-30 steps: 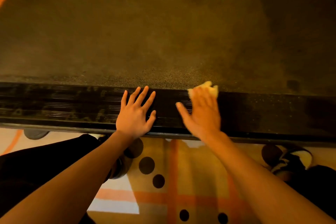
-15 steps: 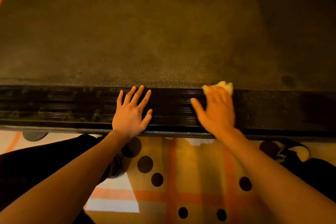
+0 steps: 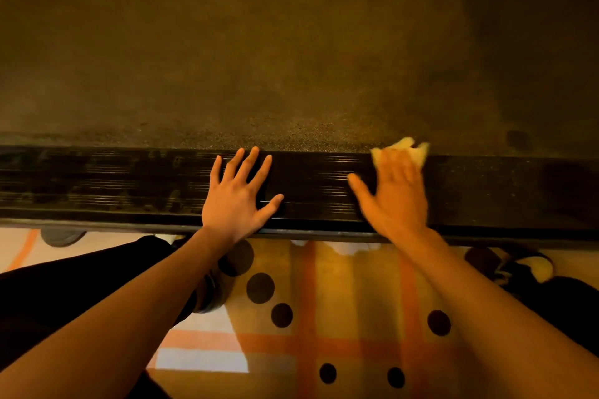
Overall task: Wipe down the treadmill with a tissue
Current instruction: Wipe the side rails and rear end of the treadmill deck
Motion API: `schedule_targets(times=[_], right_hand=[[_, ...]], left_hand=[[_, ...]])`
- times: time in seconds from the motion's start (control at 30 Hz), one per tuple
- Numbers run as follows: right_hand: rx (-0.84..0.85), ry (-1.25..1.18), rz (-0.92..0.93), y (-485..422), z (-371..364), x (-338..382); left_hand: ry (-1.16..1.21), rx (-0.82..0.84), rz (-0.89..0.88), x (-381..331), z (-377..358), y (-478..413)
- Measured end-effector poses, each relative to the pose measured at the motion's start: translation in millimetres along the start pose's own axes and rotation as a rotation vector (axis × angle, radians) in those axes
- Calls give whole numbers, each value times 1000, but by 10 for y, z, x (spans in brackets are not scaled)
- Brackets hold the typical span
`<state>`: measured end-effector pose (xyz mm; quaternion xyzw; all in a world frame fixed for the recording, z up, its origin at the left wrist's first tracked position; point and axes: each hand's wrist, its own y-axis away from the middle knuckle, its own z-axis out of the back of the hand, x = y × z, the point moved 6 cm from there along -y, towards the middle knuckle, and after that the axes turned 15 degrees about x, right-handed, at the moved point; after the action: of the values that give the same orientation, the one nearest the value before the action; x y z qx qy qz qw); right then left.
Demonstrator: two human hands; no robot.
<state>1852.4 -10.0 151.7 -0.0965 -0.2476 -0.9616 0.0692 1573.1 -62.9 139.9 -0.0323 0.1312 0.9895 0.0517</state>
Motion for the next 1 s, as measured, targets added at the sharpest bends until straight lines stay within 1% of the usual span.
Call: schedule_targets(times=[0.07,0.13,0.23,0.3,0.37,0.5,0.63,0.7,0.8,0.93,1.0], right_hand=[[34,12,127,2,-138,578],[61,39,201,7,-193,889],[42,71,297,-8,-196,819],[16,101,354,1,-181,679],[25,134,385,-10,-190,554],[16,157,327,0,-83,65],[-4,154,195,95,86,-650],[13,118,122,116,152,-869],[39,67,64,111,170,-716],[86,43,202,-39,63,7],[110,58,257,-119,67,172]], left_hand=[[-8,25,14,-14,6,10],[-5,58,40,-57,26,13],[20,72,87,-170,92,-40],[14,68,55,-350,116,-109],[-2,69,1,-566,101,-154],[-23,76,-63,-935,14,-243],[-15,80,-60,-1106,-33,-339],[-28,74,-57,-1126,-38,-363],[-22,47,-60,-1132,-52,-350],[13,28,-88,-1158,-59,-349],[9,40,-96,-1150,-58,-353]])
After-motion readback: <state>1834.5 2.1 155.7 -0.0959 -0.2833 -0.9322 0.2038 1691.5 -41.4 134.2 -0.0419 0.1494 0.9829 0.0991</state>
